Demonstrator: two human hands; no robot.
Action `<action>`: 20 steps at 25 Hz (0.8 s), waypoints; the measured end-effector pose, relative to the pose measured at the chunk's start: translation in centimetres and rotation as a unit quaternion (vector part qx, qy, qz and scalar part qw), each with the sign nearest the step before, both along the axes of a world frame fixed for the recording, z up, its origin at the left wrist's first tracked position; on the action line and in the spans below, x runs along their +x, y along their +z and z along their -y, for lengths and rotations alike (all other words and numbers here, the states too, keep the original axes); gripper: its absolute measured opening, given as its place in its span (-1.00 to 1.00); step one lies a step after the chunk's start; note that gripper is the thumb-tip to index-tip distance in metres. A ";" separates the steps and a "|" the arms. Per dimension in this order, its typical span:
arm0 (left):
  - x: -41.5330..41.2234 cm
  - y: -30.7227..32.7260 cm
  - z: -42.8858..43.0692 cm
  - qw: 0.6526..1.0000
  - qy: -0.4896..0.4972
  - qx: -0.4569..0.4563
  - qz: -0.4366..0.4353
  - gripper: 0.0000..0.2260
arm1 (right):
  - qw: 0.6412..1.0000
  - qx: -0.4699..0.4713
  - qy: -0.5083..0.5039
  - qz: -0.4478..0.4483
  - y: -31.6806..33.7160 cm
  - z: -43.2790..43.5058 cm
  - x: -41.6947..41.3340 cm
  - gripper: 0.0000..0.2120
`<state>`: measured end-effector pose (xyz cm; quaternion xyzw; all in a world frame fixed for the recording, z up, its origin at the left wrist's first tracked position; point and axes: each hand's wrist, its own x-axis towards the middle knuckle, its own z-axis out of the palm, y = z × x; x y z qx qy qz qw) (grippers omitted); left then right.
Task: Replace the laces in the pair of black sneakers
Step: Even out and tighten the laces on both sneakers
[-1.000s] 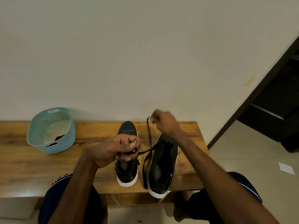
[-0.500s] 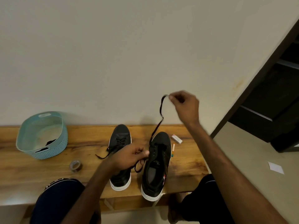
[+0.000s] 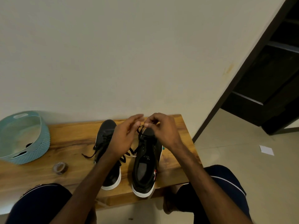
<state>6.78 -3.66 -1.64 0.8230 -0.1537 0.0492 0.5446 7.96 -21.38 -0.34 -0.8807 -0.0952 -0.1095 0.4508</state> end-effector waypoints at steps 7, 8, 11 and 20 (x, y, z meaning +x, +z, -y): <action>1.5 -0.8 -0.1 0.991 0.028 -0.090 -0.100 -0.93 | 0.992 -0.011 -0.043 -0.119 -1.3 0.6 0.1 -0.76; 1.5 -0.9 0.0 0.991 0.054 -0.081 -0.088 -0.93 | 0.978 -0.074 -0.043 -0.190 -2.1 1.0 -0.1 -0.70; 1.2 -2.0 0.9 0.992 0.103 -0.031 -0.073 -0.98 | 0.911 -0.232 0.034 -0.340 -4.1 1.4 -1.0 -0.62; -0.9 -6.6 5.1 0.976 0.048 0.211 -0.026 -0.91 | 0.913 0.047 -0.073 -0.399 -6.9 2.8 -2.4 -0.78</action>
